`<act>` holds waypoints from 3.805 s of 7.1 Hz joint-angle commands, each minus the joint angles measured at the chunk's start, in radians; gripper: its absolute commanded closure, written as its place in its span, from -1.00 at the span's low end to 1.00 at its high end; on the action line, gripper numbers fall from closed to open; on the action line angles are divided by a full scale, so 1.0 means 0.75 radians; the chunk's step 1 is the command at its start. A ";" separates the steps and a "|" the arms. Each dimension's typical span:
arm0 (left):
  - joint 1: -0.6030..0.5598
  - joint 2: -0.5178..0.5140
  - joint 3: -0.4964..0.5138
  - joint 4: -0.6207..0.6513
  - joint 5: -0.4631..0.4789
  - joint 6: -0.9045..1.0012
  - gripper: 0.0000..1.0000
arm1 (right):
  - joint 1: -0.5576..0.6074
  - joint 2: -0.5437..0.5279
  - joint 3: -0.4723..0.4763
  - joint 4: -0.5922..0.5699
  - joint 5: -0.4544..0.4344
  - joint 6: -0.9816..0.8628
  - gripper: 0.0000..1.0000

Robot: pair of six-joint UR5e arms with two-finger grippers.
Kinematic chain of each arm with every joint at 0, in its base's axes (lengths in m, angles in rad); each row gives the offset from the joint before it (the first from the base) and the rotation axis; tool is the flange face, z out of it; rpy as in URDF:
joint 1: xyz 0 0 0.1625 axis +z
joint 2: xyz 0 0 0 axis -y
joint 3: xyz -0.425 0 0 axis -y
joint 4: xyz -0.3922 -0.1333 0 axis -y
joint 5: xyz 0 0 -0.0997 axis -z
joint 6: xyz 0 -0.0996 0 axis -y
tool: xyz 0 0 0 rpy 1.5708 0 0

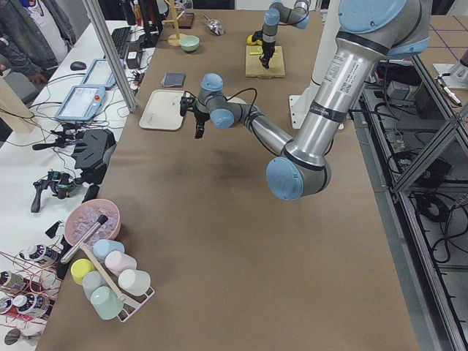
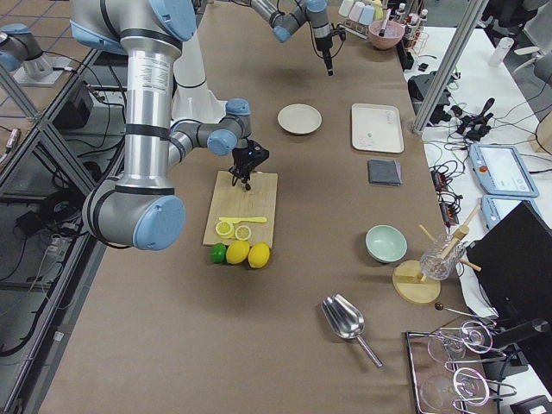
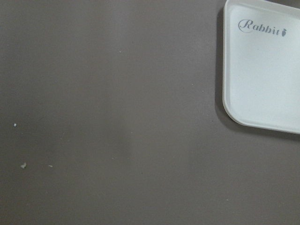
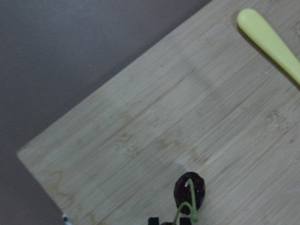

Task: Place red cherry on plate
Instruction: 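Carry the cherries with the right gripper over the white bowl, then lower the cherries into the bowl and open the right gripper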

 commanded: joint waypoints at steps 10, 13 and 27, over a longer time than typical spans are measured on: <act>-0.565 0.383 0.005 -0.012 -0.192 0.867 -0.96 | 0.125 1.040 -0.593 -0.123 0.060 -0.476 1.00; -0.578 0.418 0.015 -0.014 -0.190 0.880 -0.96 | 0.105 1.227 -0.910 0.067 0.009 -0.538 1.00; -0.816 0.569 0.005 0.057 -0.486 1.313 -0.96 | 0.811 0.733 -0.191 -0.758 0.473 -1.673 -1.00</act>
